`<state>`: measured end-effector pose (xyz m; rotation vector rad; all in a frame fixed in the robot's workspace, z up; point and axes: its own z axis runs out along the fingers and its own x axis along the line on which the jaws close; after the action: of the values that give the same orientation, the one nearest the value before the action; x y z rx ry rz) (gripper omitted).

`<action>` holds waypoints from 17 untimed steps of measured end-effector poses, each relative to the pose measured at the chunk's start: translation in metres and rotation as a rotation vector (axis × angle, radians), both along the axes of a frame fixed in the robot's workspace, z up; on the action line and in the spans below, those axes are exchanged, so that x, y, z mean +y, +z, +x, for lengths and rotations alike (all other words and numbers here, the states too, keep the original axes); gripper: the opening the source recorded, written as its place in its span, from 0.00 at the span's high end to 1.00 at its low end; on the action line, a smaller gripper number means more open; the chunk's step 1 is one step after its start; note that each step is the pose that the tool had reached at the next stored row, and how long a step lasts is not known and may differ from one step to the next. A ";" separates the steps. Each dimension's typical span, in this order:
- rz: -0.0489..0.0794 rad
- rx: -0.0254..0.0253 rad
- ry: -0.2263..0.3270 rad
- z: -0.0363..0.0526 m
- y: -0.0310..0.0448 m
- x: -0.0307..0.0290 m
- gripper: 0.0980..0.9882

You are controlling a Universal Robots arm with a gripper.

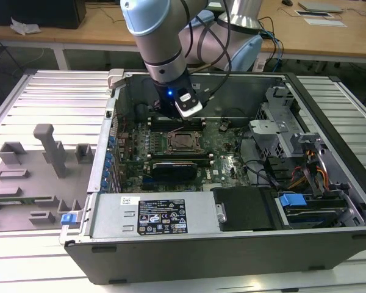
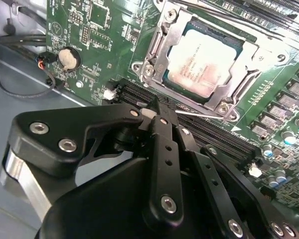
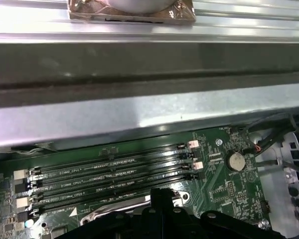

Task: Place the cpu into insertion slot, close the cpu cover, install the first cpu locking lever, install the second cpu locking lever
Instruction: 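Install the first cpu locking lever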

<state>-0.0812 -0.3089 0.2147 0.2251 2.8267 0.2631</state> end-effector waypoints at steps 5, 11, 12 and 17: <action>0.000 -0.0001 -0.024 -0.0001 -0.0010 0.0025 0.99; 0.000 0.0000 -0.065 -0.0012 -0.0016 0.0062 0.99; 0.000 0.0001 -0.070 -0.0016 -0.0017 0.0070 0.99; 0.000 0.0000 -0.098 -0.0035 -0.0021 0.0097 0.99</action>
<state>-0.0846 -0.2992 0.2126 0.3624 2.8056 0.2415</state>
